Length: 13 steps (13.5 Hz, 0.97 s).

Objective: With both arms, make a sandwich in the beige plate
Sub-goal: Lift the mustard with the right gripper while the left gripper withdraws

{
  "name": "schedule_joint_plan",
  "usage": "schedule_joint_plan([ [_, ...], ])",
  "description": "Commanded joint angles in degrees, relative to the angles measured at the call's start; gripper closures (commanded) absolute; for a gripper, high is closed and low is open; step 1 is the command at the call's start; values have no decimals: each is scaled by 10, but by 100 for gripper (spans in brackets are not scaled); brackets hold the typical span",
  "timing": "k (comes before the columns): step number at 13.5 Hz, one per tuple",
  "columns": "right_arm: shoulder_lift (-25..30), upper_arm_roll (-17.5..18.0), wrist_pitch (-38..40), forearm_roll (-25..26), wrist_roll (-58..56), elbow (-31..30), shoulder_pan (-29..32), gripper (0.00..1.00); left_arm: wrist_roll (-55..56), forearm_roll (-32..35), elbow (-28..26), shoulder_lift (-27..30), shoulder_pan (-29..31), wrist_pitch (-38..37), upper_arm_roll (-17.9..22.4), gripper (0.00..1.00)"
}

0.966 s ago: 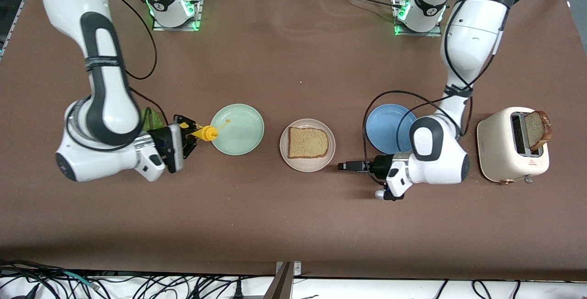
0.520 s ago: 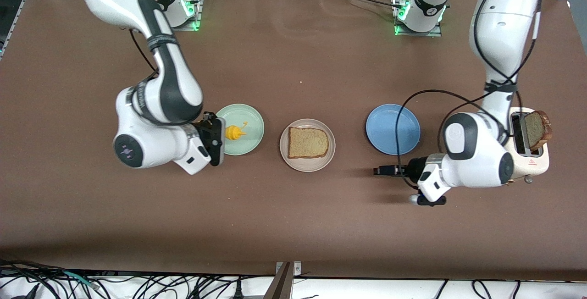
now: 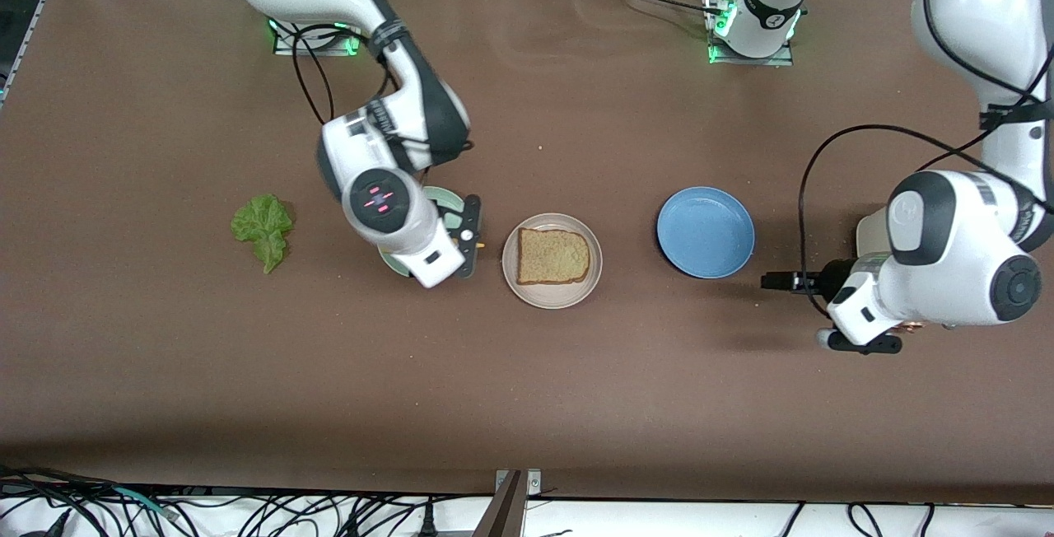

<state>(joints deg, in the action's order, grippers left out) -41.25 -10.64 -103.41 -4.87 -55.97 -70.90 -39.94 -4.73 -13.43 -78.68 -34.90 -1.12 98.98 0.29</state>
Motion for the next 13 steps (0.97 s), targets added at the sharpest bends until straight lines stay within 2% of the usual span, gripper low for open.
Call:
schedule_joint_plan([
  [1,-4,-7,-6,70,44,10,-41,100,4,24,-7,34,15,-36,-3,1],
  [2,-4,-7,-6,108,66,11,-58,100,5,31,-8,44,17,-47,-1,0],
  [4,-4,-7,-5,205,150,12,-99,100,9,94,-7,64,16,-62,-2,0],
  [5,-4,-6,-5,263,185,12,-121,100,9,105,-8,70,16,-68,-2,0],
  [6,-6,-5,-1,299,221,10,-142,100,8,106,-7,76,18,-73,0,0],
  [8,-21,-6,0,326,259,9,-164,100,9,107,-8,99,23,-80,1,0],
  [11,-26,-6,0,326,258,9,-167,100,9,109,-8,133,23,-81,2,0],
  [13,-24,-6,1,309,258,9,-162,100,11,142,-2,151,24,-97,3,0],
])
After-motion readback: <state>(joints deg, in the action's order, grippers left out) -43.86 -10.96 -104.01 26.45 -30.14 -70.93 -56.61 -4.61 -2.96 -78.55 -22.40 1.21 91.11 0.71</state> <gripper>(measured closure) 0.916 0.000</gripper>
